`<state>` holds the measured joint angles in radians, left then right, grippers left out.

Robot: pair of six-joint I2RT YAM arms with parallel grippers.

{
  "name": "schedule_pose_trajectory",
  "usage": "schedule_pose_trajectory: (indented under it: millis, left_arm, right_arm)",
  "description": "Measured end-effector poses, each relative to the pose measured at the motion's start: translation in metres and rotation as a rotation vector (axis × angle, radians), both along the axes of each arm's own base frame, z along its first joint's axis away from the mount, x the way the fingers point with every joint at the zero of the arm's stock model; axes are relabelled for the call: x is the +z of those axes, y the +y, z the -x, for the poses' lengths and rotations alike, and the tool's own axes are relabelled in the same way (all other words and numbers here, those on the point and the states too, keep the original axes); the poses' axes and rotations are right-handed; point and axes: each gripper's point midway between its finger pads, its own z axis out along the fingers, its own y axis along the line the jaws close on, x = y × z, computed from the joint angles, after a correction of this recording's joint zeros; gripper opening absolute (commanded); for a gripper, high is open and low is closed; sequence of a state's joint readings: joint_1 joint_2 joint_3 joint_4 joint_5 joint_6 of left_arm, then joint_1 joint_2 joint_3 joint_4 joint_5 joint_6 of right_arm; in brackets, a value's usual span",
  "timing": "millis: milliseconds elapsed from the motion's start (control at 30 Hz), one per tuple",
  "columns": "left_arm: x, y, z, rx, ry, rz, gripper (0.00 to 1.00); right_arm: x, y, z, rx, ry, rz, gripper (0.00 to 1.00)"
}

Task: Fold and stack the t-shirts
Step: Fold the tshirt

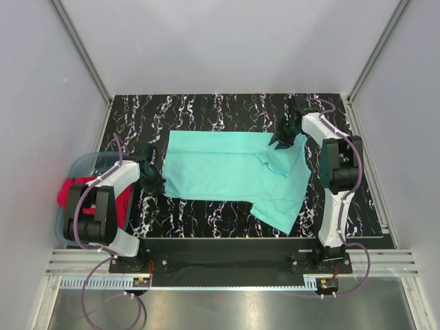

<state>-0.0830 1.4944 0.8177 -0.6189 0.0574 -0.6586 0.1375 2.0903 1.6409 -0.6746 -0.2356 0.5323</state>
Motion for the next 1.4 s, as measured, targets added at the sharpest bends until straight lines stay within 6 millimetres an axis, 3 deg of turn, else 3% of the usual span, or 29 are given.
schedule_pose_trajectory:
  millis: [200,433,533,667,767,933,1033,1133,1233,1333,1400]
  left_arm:
    - [0.0,-0.002,-0.002,-0.007,-0.006,0.008,0.0]
    - [-0.002,-0.001,-0.011,-0.007,0.004,0.007,0.0]
    - [-0.001,0.001,-0.022,0.0,0.001,0.007,0.0]
    - [0.009,0.001,-0.037,0.0,-0.032,0.007,0.0]
    - [0.012,0.001,-0.043,-0.006,-0.051,0.007,0.0]
    - [0.01,0.0,-0.04,-0.007,-0.042,0.011,0.0]
    - [0.003,0.0,-0.032,-0.004,-0.025,0.015,0.0]
    - [-0.005,0.0,-0.022,0.002,0.004,0.018,0.0]
    - [-0.006,-0.001,-0.018,0.005,0.006,0.025,0.0]
    - [-0.004,-0.001,-0.019,0.006,-0.011,0.027,0.0]
    - [-0.004,-0.001,-0.018,0.008,-0.014,0.028,0.0]
  right_arm:
    - [-0.04,-0.003,-0.014,-0.002,0.061,0.041,0.42]
    - [-0.036,0.005,-0.062,0.007,-0.024,0.048,0.43]
    - [-0.034,0.007,-0.076,0.014,-0.038,0.058,0.5]
    - [-0.025,-0.006,-0.069,0.036,-0.014,0.137,0.66]
    - [-0.009,-0.023,-0.038,0.044,0.015,0.201,0.72]
    - [0.05,-0.045,0.058,0.018,0.025,0.198,0.66]
    - [0.07,-0.053,0.123,-0.029,0.018,0.154,0.56]
    - [0.054,-0.052,0.186,-0.07,0.069,0.103,0.52]
    - [0.014,-0.049,0.241,-0.107,0.223,0.066,0.47]
    - [-0.014,-0.047,0.275,-0.15,0.353,0.05,0.44]
    - [-0.021,-0.046,0.285,-0.176,0.393,0.045,0.44]
